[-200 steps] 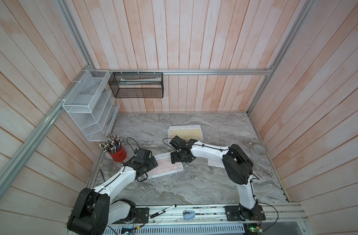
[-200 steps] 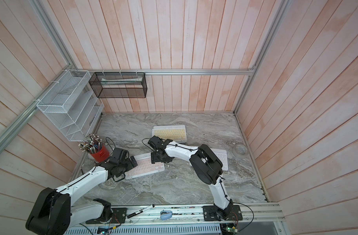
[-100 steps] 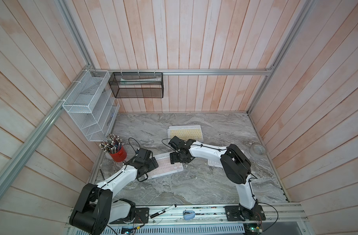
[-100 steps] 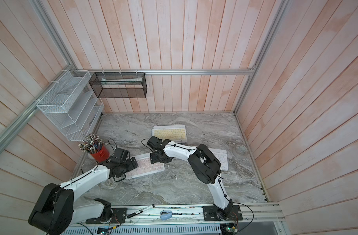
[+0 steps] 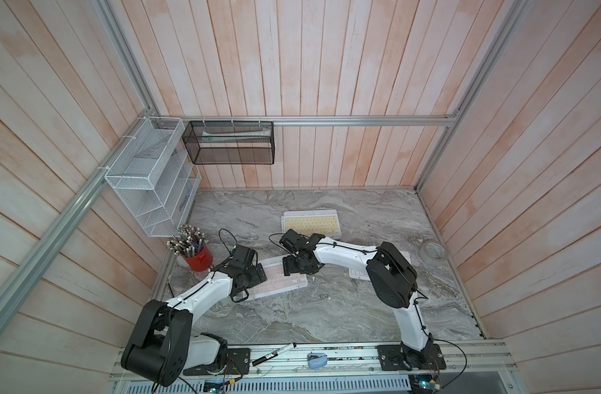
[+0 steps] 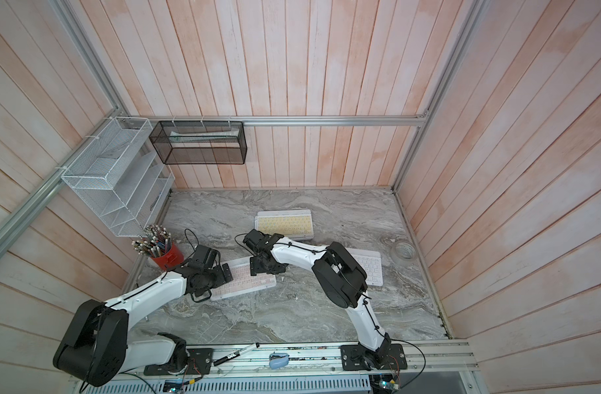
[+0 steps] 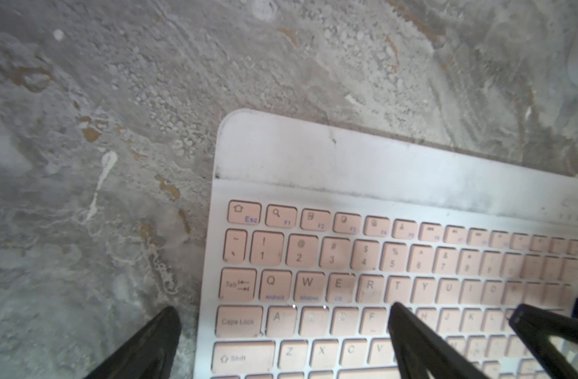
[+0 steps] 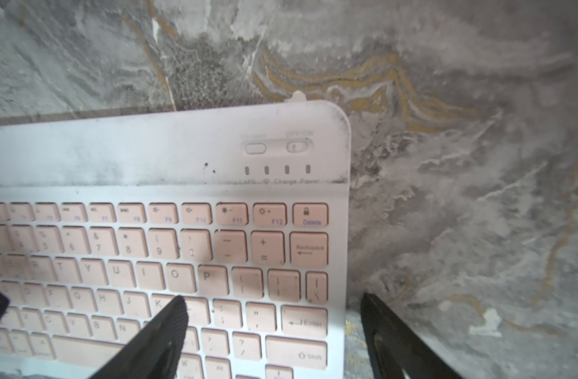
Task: Stack the numeric keypads
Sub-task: Pick up the numeric keypad from the center of the board.
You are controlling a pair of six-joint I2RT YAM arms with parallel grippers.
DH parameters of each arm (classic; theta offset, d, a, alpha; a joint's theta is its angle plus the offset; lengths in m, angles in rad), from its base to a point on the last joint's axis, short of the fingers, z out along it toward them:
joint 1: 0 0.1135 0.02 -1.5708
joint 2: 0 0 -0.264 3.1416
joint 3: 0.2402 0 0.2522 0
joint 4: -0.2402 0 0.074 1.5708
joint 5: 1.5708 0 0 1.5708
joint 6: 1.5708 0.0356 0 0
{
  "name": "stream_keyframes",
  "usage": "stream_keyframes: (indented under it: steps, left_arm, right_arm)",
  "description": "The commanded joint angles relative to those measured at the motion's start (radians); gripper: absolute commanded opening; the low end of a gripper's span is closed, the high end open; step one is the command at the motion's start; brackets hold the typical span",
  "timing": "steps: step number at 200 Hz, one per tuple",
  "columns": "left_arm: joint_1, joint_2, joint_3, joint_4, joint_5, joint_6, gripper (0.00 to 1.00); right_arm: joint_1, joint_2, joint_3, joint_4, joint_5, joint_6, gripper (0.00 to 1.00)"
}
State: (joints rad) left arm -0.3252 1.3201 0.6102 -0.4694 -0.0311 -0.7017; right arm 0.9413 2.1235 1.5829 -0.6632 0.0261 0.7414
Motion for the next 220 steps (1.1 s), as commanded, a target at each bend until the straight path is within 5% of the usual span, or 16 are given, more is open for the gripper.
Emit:
stream_keyframes:
  steps: [1,220]
  left_arm:
    - [0.004,0.029,0.018,-0.064,0.052,0.007,1.0]
    - [0.0,0.047,-0.001,0.01,0.144,0.029,1.0]
  right_arm:
    - [0.008,0.02,0.007,-0.024,0.01,0.02,0.84]
    - [0.018,0.033,0.011,0.024,-0.073,-0.034,0.84]
